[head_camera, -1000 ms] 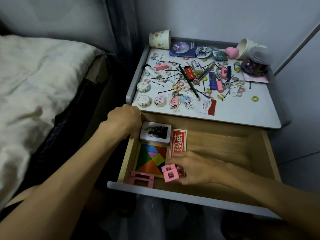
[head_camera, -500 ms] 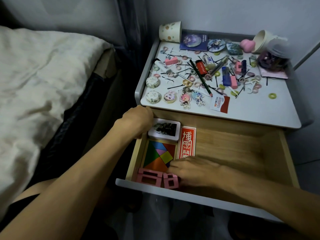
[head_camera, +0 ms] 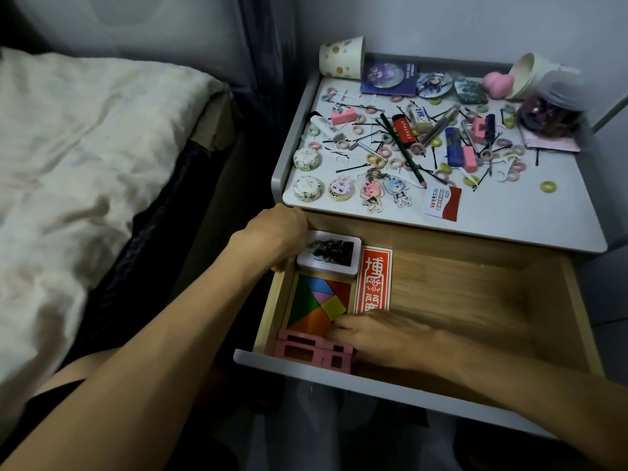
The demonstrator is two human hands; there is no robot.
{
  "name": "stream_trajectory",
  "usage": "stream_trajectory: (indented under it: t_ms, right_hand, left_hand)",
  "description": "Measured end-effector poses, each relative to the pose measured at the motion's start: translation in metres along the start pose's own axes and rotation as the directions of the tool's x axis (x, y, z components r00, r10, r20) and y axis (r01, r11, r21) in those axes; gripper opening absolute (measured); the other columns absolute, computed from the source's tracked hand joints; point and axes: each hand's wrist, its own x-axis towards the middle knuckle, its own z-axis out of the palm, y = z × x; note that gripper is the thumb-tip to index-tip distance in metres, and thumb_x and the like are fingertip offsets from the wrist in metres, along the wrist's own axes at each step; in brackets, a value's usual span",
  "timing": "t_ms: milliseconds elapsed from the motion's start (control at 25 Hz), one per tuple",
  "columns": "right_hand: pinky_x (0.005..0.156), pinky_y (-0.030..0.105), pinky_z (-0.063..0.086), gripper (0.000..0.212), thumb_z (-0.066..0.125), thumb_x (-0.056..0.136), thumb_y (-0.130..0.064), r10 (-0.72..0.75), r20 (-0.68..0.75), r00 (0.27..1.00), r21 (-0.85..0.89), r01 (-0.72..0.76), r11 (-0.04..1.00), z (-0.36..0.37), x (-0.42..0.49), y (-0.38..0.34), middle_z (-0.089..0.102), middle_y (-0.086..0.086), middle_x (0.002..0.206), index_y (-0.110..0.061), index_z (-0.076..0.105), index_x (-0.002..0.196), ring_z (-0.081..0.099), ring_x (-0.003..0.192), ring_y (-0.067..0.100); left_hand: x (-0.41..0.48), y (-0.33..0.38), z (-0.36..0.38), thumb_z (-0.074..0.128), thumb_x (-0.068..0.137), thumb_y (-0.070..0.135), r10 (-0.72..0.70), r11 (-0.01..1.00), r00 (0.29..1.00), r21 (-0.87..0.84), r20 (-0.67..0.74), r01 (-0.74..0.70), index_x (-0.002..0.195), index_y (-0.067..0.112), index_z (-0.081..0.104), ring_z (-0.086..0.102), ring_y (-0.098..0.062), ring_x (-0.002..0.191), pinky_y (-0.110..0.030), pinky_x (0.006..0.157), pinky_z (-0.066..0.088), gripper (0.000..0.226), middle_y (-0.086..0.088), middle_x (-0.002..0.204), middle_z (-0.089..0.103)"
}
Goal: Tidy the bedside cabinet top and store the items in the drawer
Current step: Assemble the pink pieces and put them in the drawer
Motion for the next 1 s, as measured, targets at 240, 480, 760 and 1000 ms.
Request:
stream_trajectory:
  t_ms: [240,480,760,1000]
  right_hand:
    - [0.091,0.025,0.046,0.035,0.058,0.094,-0.018,0.048,-0.022,0.999,0.121,-0.045,0.992,0.004,0.004,0.002,0.048,0.003,0.126,-0.017,0.056,0.128,0.052,0.107,0.016]
    - [0.105,0.031,0.043,0.03,0.056,0.095,-0.013,-0.029,-0.058,0.998,0.224,0.041,0.974,0.012,0.006,0.005,0.05,0.0,0.13,-0.019,0.061,0.124,0.048,0.11,0.006]
    - [0.104,0.034,0.043,0.05,0.066,0.089,-0.021,0.098,-0.04,0.994,0.193,-0.088,0.977,0.013,0.001,0.007,0.041,-0.004,0.137,-0.025,0.048,0.136,0.044,0.121,0.011]
    - [0.092,0.032,0.05,0.034,0.063,0.091,-0.02,0.319,-0.307,0.897,0.206,-0.264,0.942,-0.063,-0.034,0.021,0.062,0.003,0.117,-0.013,0.062,0.125,0.058,0.105,0.013]
  left_hand:
    - [-0.003,0.002,-0.003,0.058,0.077,-0.009,0.01,1.0,1.0,0.0,0.017,-0.01,0.052,0.007,0.052,0.057,-0.013,0.037,-0.025,0.044,0.046,0.031,0.002,0.029,0.048]
    - [-0.004,0.003,-0.003,0.052,0.081,-0.01,0.007,0.998,1.0,-0.066,0.006,-0.007,0.057,0.005,0.053,0.057,-0.014,0.036,-0.025,0.044,0.048,0.029,-0.001,0.031,0.051]
    - [-0.007,0.007,-0.004,0.054,0.09,0.002,-0.055,0.993,0.998,-0.108,-0.016,0.053,0.077,0.003,0.058,0.069,-0.027,0.087,-0.04,0.083,0.058,0.014,-0.007,0.071,0.058]
    - [-0.013,0.018,-0.015,0.048,0.092,0.019,0.047,0.994,0.943,-0.077,-0.33,-0.076,0.091,0.009,0.054,0.062,-0.032,0.09,-0.035,0.073,0.048,0.011,-0.007,0.087,0.057]
